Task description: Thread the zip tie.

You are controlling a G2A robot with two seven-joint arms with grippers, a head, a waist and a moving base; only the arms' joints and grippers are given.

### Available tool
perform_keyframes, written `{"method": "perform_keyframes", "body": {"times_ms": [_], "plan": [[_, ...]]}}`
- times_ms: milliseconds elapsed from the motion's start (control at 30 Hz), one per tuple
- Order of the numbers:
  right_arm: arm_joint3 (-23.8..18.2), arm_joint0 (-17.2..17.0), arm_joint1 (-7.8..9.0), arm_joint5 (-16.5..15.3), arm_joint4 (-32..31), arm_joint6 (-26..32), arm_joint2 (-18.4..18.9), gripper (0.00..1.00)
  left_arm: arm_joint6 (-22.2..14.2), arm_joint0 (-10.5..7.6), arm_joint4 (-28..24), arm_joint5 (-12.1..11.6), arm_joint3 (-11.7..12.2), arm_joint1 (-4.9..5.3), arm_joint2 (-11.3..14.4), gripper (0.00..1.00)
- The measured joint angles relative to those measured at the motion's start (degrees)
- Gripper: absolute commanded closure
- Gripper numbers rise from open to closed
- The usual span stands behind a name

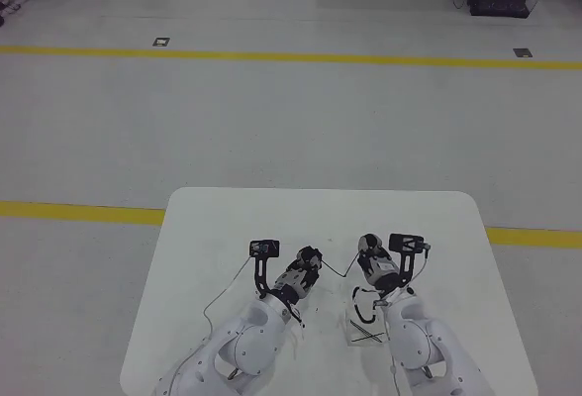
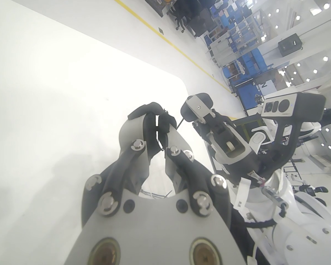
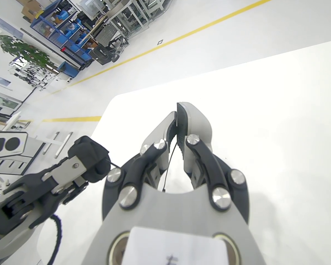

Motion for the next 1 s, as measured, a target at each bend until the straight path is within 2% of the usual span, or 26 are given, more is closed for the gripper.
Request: {"method": "perform_keyframes", "body": {"times_ms": [1000], "plan": [[0.6,1.3,-0.79,-0.5,0.1,0.8,-0.4,1.0,0.0,0.0,0.0,0.0,0.0,0.0,0.0,1.0]]}}
